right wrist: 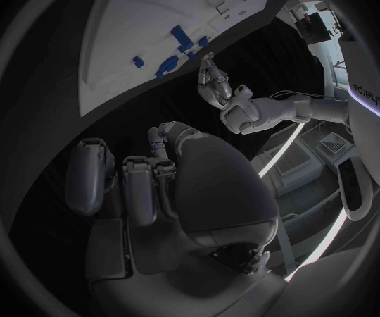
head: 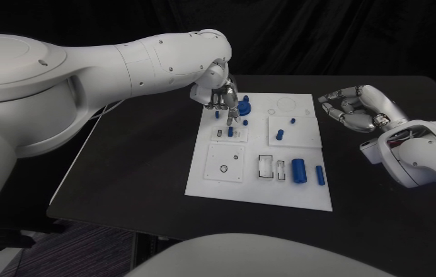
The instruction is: Assemble the parts on the task board
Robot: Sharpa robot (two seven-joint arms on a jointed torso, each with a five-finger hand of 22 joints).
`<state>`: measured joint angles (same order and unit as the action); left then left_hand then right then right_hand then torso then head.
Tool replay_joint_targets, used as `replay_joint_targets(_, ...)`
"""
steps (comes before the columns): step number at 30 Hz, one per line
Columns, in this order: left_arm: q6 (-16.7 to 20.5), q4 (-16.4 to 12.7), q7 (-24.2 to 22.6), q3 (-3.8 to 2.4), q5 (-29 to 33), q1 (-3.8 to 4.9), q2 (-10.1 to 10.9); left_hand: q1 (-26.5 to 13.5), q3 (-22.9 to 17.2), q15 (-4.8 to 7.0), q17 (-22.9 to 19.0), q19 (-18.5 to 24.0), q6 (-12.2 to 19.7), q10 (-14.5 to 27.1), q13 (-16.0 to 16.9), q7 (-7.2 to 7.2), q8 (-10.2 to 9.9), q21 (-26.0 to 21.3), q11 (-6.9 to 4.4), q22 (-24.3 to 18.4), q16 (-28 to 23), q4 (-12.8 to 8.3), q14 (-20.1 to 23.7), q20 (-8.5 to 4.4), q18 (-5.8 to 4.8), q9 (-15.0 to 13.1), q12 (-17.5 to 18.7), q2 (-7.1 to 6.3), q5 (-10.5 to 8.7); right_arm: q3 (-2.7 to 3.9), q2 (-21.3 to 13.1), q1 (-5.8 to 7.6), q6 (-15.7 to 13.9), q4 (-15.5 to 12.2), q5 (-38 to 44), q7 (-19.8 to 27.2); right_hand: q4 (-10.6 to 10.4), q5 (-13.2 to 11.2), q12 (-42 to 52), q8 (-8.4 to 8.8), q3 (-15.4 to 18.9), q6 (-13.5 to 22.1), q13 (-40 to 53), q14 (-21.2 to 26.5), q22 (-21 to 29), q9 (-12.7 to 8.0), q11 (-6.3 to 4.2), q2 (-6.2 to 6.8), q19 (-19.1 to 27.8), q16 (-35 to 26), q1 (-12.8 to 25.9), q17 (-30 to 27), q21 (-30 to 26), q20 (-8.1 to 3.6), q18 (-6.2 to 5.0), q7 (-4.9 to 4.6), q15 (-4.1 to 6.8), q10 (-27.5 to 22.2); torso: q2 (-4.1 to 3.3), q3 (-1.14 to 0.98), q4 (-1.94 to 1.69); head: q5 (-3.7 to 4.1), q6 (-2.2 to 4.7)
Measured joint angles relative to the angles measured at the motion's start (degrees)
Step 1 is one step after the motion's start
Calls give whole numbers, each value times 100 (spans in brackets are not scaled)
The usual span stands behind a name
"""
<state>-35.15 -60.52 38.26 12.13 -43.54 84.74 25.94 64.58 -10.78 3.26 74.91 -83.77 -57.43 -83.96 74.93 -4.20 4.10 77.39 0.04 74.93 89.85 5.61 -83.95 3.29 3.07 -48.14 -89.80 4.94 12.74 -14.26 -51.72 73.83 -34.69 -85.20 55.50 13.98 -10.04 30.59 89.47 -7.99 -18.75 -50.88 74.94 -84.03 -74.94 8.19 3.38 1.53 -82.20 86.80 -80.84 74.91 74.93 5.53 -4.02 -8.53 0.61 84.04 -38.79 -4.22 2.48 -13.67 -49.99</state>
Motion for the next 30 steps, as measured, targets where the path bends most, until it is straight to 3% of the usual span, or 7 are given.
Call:
replay_joint_targets(10,-73,85,26,-1,-6,-119,-31,0,-72,0,0,0,0,0,0,0,0,-22,0,0,0,-71,0,0,0,20,0,0,18,0,0,0,0,-6,-1,-3,0,0,0,0,0,0,-1,0,1,0,0,0,0,0,0,0,0,0,0,0,0,0,13,-10,-1,16,1)
replay_joint_targets(19,-82,102,35,-1,-57,-182,-35,-159,-87,0,0,0,0,0,0,0,-1,-62,0,-1,0,-56,0,0,0,52,0,-55,-60,2,-2,0,2,-15,-2,-10,16,0,0,0,-16,0,-1,0,1,0,0,0,0,0,0,0,0,0,0,0,0,0,10,-10,-13,14,1)
replay_joint_targets(24,-82,134,36,-1,-77,-233,-39,-204,-103,0,0,0,0,0,0,0,-1,-88,0,-1,0,-40,0,0,0,60,0,-22,-83,1,-6,0,2,-23,-2,-15,16,0,0,0,-16,0,-1,0,1,0,0,0,0,0,0,0,0,0,0,0,0,0,4,-7,-14,17,1)
replay_joint_targets(30,-78,190,36,-1,-92,-296,-44,-394,-84,0,0,14,-41,0,-1,1,-1,-149,0,-1,0,15,0,-14,0,51,0,-48,-220,1,-15,0,3,-34,-2,-23,16,0,0,0,-16,0,-2,0,2,0,0,0,0,0,0,0,0,0,0,0,0,0,3,-5,-20,36,1)
